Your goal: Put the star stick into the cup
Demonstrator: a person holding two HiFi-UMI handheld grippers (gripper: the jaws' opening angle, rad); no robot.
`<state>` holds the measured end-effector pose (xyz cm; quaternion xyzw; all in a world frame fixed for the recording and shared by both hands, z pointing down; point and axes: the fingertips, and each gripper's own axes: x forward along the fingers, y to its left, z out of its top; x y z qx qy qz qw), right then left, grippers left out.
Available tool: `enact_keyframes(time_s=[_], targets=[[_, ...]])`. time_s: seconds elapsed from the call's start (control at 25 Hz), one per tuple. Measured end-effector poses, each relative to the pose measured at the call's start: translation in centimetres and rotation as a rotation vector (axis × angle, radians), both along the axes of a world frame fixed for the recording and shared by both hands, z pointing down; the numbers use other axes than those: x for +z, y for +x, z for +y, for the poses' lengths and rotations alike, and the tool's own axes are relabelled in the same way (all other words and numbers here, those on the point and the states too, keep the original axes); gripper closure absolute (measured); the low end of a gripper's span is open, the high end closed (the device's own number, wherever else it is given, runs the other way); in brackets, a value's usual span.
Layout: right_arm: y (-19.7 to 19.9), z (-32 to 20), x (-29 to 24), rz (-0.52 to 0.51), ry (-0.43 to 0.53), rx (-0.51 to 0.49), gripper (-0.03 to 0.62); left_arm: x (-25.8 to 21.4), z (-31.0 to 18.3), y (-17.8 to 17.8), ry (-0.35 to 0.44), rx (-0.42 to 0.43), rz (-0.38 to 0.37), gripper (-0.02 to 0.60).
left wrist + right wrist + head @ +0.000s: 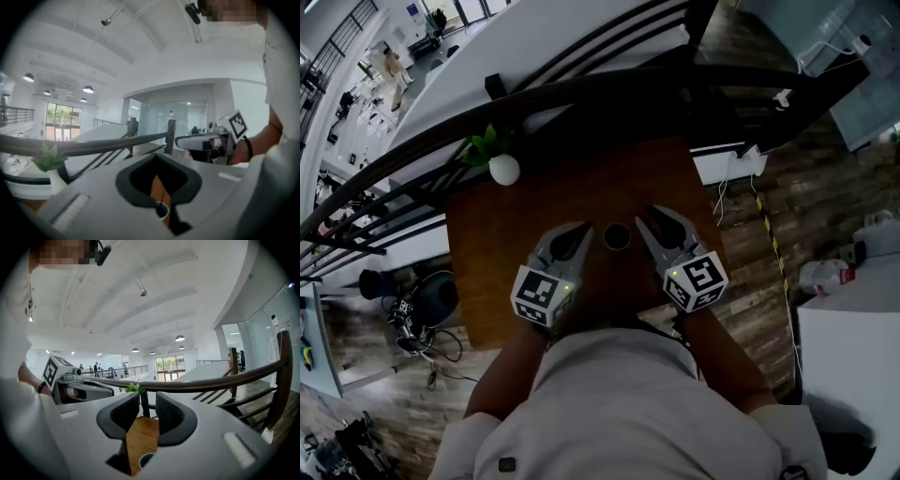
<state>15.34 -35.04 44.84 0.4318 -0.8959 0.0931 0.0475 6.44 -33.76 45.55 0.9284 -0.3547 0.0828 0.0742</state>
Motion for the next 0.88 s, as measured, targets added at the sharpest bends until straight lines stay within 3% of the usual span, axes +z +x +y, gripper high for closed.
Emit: enact_keyframes(time_s=[0.6,0.88], targets=[[-5.0,5.0,-8.3,-0.048,0.132,-0.006,0.556,-8.2,3.9,-1.9,0.127,0.074,0.015,0.58],[-7.1,7.7,-9.9,-0.068,0.169,-0.004,0.588,-9.6,6.7,-2.6,0.156,0.114,0.011,0.58]])
